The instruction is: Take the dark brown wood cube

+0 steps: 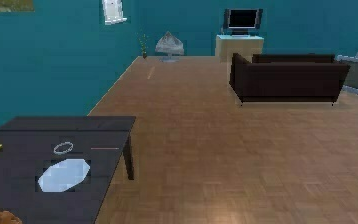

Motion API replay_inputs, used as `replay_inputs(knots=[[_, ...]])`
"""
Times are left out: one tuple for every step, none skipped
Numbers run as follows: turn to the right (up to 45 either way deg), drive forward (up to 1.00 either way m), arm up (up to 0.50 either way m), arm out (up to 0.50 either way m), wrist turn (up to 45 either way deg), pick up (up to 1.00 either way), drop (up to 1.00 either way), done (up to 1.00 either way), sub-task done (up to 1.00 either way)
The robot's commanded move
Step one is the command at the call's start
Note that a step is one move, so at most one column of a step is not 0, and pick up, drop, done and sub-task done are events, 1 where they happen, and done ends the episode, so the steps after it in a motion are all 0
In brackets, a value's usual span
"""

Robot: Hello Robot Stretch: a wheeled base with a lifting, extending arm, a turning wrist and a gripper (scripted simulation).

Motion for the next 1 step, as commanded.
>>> replay_inputs(knots=[[0.0, 0.00, 0.08, 0.00, 0.0, 0.00, 0.00, 0.00, 0.00]])
